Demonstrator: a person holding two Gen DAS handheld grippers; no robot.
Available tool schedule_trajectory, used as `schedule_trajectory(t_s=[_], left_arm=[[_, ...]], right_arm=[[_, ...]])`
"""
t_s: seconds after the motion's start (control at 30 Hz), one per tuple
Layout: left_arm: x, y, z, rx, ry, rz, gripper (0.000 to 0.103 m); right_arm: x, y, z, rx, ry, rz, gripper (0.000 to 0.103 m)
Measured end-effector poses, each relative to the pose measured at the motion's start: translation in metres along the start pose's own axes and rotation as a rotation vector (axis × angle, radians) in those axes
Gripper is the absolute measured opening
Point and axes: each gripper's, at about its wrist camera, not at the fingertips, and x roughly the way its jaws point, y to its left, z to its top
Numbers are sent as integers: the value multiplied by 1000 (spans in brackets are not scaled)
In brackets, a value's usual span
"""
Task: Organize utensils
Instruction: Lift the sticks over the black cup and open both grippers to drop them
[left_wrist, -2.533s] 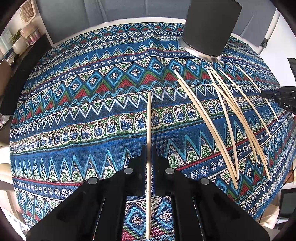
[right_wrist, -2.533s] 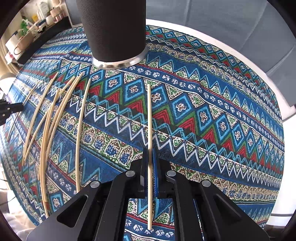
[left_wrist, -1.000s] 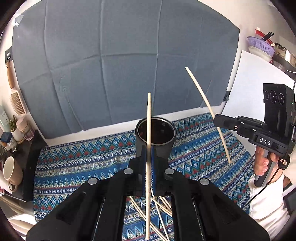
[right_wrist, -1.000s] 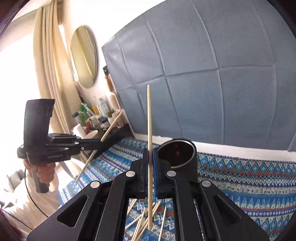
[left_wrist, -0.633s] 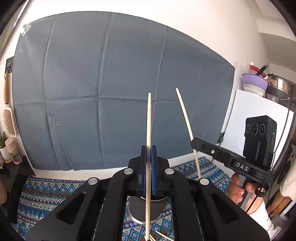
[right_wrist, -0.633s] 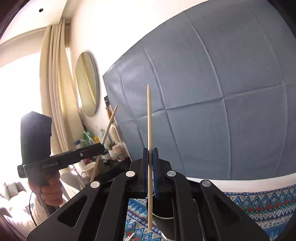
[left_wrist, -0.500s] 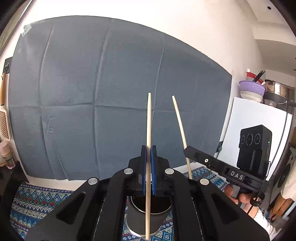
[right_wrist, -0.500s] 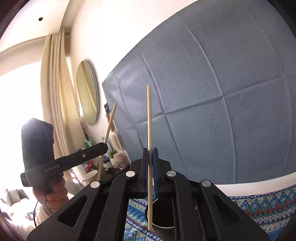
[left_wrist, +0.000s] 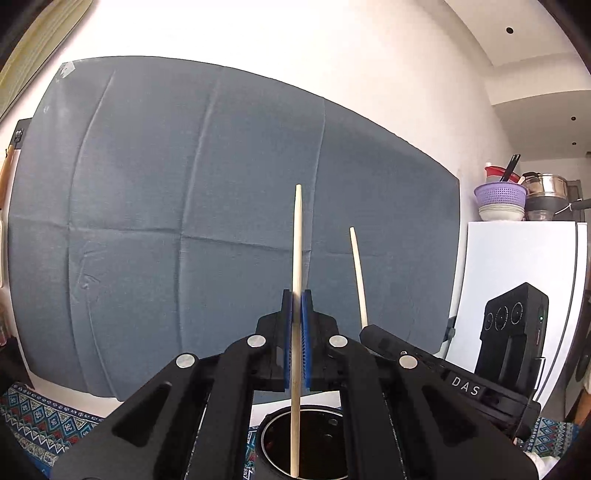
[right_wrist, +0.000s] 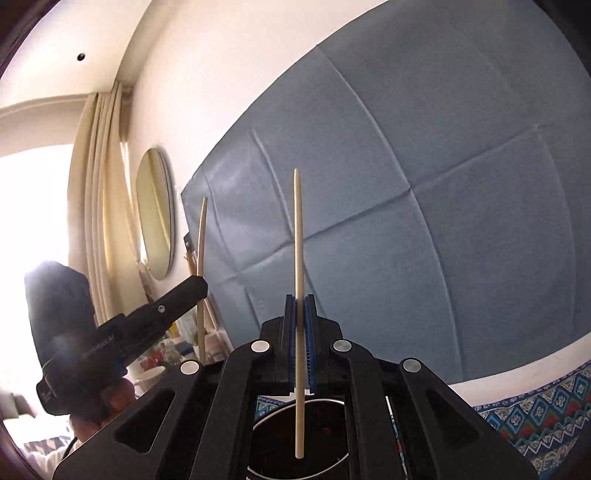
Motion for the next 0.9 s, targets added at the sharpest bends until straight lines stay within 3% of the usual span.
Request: schedule_trajectory(t_s=[0.2, 0.53, 0.67, 0.7, 0.73, 0.77, 0.9], left_arm=[[9, 10, -16, -18, -45, 15, 5], [23, 9, -40, -8, 0, -6, 5], [19, 7, -41, -2, 24, -12, 23], [18, 7, -40, 3, 21, -3, 24], [16, 7, -37, 1, 21, 0, 29], [14, 8, -34, -9, 24, 3, 37], [3, 8, -18, -18, 6, 23, 50]], right_arm=[[8, -10, -14, -1, -18, -9, 5], [10, -21, -27, 9, 10, -11, 6], [6, -20, -22, 14, 8, -14, 9], [5, -21, -20, 19, 6, -19, 12], [2, -21, -17, 23, 4, -25, 31], [-1, -21, -15, 28, -1, -34, 57], [-15, -13, 1, 32, -31, -44, 67]])
